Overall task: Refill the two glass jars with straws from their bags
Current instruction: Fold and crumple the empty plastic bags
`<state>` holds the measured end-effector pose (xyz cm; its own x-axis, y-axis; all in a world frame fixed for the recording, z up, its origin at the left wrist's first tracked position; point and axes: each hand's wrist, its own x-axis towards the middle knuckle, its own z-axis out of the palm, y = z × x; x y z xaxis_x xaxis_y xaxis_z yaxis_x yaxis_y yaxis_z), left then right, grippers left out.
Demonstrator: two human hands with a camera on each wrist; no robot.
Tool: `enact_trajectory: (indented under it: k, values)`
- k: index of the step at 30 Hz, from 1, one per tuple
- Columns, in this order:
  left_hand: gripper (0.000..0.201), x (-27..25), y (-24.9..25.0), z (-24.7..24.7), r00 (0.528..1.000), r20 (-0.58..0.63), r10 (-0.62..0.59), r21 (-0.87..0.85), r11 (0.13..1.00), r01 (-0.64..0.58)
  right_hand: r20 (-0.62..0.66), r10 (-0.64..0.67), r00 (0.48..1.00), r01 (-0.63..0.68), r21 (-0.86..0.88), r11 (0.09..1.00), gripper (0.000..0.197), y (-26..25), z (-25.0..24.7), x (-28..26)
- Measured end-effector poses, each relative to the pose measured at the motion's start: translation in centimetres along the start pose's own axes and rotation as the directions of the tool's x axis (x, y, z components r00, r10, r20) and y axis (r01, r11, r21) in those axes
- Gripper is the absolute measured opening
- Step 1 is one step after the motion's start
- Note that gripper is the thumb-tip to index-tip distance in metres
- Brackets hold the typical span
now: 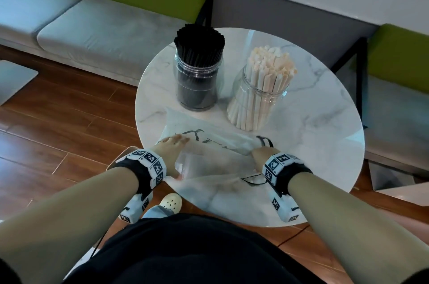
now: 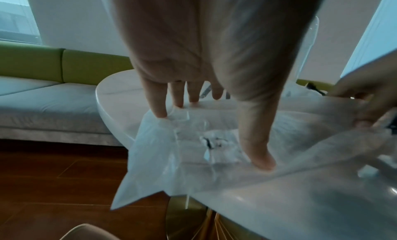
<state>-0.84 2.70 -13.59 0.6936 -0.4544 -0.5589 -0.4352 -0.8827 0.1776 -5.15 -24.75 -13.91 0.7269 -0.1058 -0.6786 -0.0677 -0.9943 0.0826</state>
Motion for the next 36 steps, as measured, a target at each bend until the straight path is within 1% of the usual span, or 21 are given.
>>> enact_trajectory:
  k: [2, 4, 6, 9, 11, 13, 14, 15, 18, 20, 22, 24, 26, 27, 28, 29, 30, 31, 32, 34, 36]
  values:
    - [0.119, -0.4, -0.4, -0.4, 1.0, -0.023, -0.02, -0.086, 0.996, 0.018, 0.026, -0.032, 0.999, 0.031, 0.017, 0.999, 0.029, -0.5, -0.1, -0.4]
    - [0.121, -0.8, -0.8, -1.1, 0.996, -0.031, -0.078, -0.203, 0.977, 0.07, -0.083, -0.051, 0.995, 0.071, 0.256, 0.964, 0.003, -0.3, -0.7, -1.2]
    - [0.121, -1.2, -0.9, -2.1, 0.992, -0.002, -0.126, -0.383, 0.916, 0.115, -0.291, -0.011, 0.957, 0.18, 0.56, 0.809, 0.019, -0.5, -2.0, -2.8]
    - [0.127, -1.3, 0.0, -4.3, 0.994, 0.048, -0.098, -0.64, 0.761, 0.106, -0.567, 0.032, 0.823, 0.454, 0.691, 0.563, 0.018, -2.1, -4.4, -4.8]
    - [0.114, -1.5, 1.3, -6.2, 0.997, 0.07, -0.014, -0.764, 0.642, 0.063, -0.575, -0.009, 0.818, 0.53, 0.748, 0.399, 0.011, -3.9, -5.3, -5.1]
    - [0.083, -1.6, 3.0, -7.6, 0.997, 0.045, 0.07, -0.855, 0.519, 0.002, -0.546, -0.059, 0.835, 0.547, 0.817, 0.183, 0.023, -5.9, -5.8, -5.4]
    - [0.071, -1.5, 3.7, -8.1, 0.996, 0.016, 0.085, -0.901, 0.434, -0.023, -0.559, -0.057, 0.827, 0.561, 0.816, 0.142, 0.026, -6.6, -5.9, -5.3]
    - [0.066, -1.6, 4.5, -8.5, 0.996, -0.021, 0.084, -0.933, 0.356, -0.05, -0.587, -0.052, 0.808, 0.586, 0.789, 0.185, 0.03, -7.1, -5.9, -5.2]
    - [0.087, -1.2, 5.1, -8.5, 0.991, -0.133, -0.017, -0.954, 0.272, -0.124, -0.682, -0.145, 0.716, 0.63, 0.544, 0.553, 0.038, -6.8, -5.6, -4.6]
    - [0.078, -1.0, 4.5, -8.5, 0.978, -0.182, -0.102, -0.922, 0.365, -0.134, -0.706, -0.251, 0.662, 0.636, 0.352, 0.687, 0.043, -5.4, -5.6, -4.1]
    - [0.05, -0.3, 3.3, -8.4, 0.957, -0.229, -0.179, -0.866, 0.487, -0.116, -0.731, -0.192, 0.655, 0.611, 0.364, 0.703, 0.057, -3.8, -6.1, -4.3]
    - [0.048, -0.5, 2.8, -8.6, 0.958, -0.218, -0.184, -0.789, 0.611, -0.062, -0.851, -0.065, 0.521, 0.615, 0.322, 0.719, 0.059, -3.1, -7.1, -5.2]
    - [0.047, -1.4, 3.3, -9.0, 0.955, -0.217, -0.202, -0.791, 0.609, -0.051, -0.91, -0.193, 0.368, 0.57, 0.056, 0.82, 0.073, -4.0, -7.8, -6.2]
    - [0.036, -1.7, 3.9, -9.3, 0.968, -0.199, -0.152, -0.733, 0.678, -0.044, -0.879, -0.304, 0.366, 0.534, -0.069, 0.842, 0.083, -4.9, -8.2, -6.5]
    - [0.026, -1.7, 4.3, -9.2, 0.978, -0.205, -0.037, -0.53, 0.844, -0.08, -0.823, -0.38, 0.423, 0.504, -0.134, 0.853, 0.091, -5.9, -8.3, -6.5]
    - [0.022, -1.5, 4.9, -9.1, 0.975, -0.22, 0.01, -0.416, 0.903, -0.103, -0.757, -0.404, 0.513, 0.472, -0.144, 0.87, 0.093, -6.5, -8.5, -6.3]
    - [0.023, -1.8, 5.5, -9.5, 0.976, -0.22, -0.005, -0.43, 0.898, -0.093, -0.693, -0.377, 0.614, 0.43, -0.107, 0.896, 0.087, -6.5, -8.7, -5.7]
    - [0.028, -2.2, 5.7, -10.2, 0.944, -0.328, 0.042, -0.389, 0.905, -0.175, -0.643, -0.328, 0.693, 0.373, -0.069, 0.925, 0.072, -6.2, -9.0, -5.3]
    - [0.033, -1.9, 5.3, -10.3, 0.918, -0.396, 0.039, -0.382, 0.901, -0.203, -0.621, -0.282, 0.731, 0.319, -0.053, 0.946, 0.052, -5.7, -9.2, -4.9]
    - [0.043, -1.5, 4.4, -9.9, 0.903, -0.429, -0.023, -0.49, 0.846, -0.211, -0.649, -0.22, 0.729, 0.294, 0.007, 0.956, 0.019, -4.6, -9.2, -4.3]
    - [0.039, -1.1, 3.5, -9.4, 0.899, -0.429, -0.089, -0.557, 0.809, -0.186, -0.651, -0.139, 0.746, 0.362, 0.221, 0.906, 0.027, -4.0, -9.2, -4.3]
